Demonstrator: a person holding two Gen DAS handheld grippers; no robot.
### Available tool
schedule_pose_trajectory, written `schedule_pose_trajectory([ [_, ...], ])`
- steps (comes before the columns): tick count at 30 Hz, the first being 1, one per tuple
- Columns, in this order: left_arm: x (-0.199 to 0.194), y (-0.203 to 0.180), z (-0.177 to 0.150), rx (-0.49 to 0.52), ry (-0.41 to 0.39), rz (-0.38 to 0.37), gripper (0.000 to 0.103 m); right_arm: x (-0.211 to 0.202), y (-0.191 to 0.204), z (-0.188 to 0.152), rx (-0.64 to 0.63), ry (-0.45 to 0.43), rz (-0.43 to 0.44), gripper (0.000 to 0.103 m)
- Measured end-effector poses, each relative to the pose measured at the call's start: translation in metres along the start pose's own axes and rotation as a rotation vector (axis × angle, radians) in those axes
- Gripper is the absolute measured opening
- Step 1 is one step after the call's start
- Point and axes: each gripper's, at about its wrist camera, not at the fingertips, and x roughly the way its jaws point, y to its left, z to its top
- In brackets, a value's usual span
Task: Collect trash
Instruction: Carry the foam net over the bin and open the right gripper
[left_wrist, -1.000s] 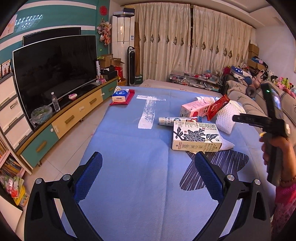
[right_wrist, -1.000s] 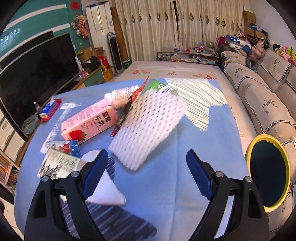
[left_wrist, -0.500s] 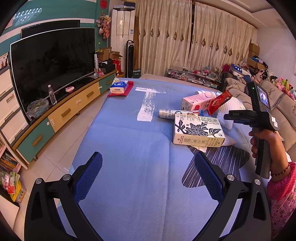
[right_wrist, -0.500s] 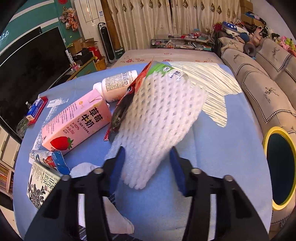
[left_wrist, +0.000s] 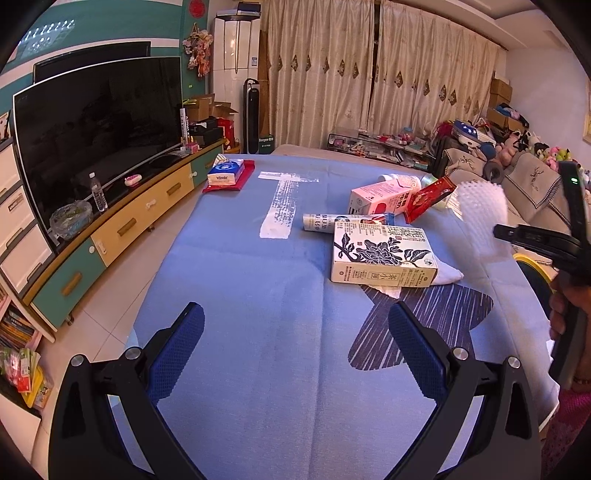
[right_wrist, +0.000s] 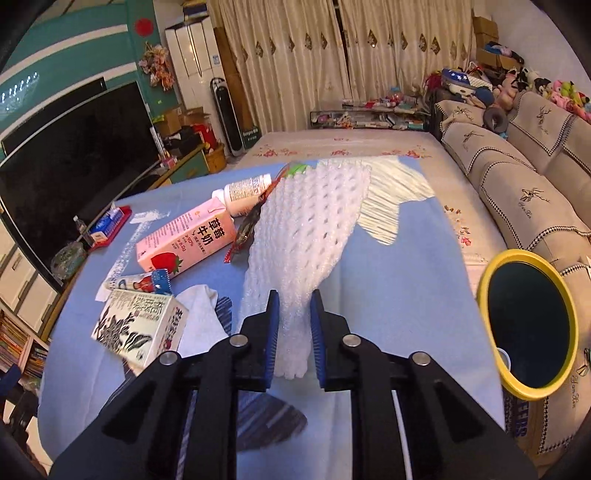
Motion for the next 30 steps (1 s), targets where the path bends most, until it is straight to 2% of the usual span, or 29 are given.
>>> schedule_pose_trajectory([
  [6, 0.0, -0.013, 0.002, 0.028, 0.003, -0.006, 0.098, -0.032, -0.035, -0.013, 0.031, -0.052, -0.077, 0.016],
  [14, 0.0, -0.041, 0.007, 0.073, 0.011, -0.014, 0.098, -0.036, -0.11, -0.019, 0.133, -0.063, -0.195, 0.016],
  [27, 0.015, -0.095, 0.011, 0.16, 0.044, -0.02, 0.098, 0.004, -0.222, -0.029, 0.266, 0.003, -0.353, 0.017],
  [30, 0.02, -0.101, 0.012, 0.164, 0.06, -0.022, 0.098, 0.015, -0.24, -0.034, 0.285, 0.041, -0.373, 0.029],
])
